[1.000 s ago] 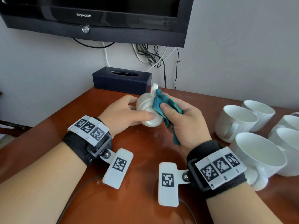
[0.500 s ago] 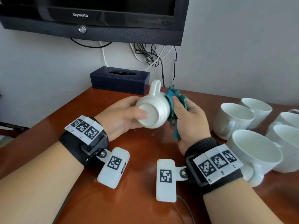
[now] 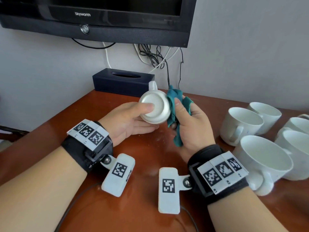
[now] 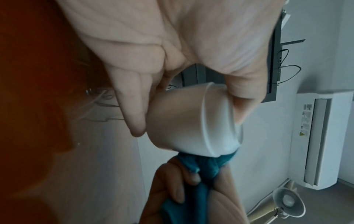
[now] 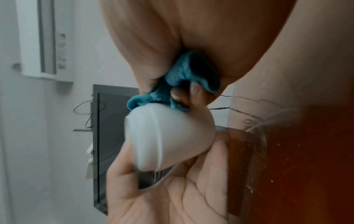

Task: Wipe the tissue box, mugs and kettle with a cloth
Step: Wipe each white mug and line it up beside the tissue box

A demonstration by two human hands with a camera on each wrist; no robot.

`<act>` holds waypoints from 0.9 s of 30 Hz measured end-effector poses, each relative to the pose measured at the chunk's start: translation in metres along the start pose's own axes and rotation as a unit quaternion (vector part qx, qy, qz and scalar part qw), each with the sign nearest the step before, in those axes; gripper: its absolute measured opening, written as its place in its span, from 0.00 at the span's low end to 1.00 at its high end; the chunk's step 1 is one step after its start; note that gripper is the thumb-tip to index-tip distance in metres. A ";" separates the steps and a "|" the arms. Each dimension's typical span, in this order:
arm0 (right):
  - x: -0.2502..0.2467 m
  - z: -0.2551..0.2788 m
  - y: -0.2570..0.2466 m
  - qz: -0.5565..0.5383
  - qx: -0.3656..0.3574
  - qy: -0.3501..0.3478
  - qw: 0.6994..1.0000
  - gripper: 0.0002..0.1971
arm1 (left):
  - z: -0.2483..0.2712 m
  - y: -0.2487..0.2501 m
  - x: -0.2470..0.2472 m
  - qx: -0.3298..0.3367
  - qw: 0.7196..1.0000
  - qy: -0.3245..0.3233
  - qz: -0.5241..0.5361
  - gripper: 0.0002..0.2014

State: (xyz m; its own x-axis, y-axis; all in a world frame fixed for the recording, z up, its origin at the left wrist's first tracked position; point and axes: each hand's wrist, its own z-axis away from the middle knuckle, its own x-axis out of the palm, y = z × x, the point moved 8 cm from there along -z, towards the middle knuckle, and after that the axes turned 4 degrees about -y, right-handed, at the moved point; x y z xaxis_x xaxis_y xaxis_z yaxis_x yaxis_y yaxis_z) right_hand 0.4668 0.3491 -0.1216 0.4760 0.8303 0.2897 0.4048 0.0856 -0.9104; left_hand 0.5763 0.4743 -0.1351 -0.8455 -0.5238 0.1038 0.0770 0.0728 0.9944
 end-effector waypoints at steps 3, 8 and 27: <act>-0.010 0.000 0.008 -0.014 0.045 0.043 0.998 0.07 | 0.001 0.005 0.004 0.023 0.999 -0.029 -0.022 0.34; -0.015 -0.001 0.017 -0.018 0.076 0.055 0.995 0.08 | 0.003 0.013 0.001 0.051 0.995 -0.009 -0.090 0.38; -0.014 0.000 0.021 -0.016 0.131 0.019 0.991 0.11 | 0.009 0.032 -0.022 0.109 0.951 0.118 -0.263 0.48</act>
State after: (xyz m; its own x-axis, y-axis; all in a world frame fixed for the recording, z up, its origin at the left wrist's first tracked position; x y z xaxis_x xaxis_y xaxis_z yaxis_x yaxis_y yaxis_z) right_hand 0.4691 0.3394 -0.1448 0.4970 0.8042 0.3260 0.2054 0.2559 -0.9446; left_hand 0.5931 0.4960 -0.1056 -0.5926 -0.7108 -0.3789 -0.4573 -0.0903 0.8847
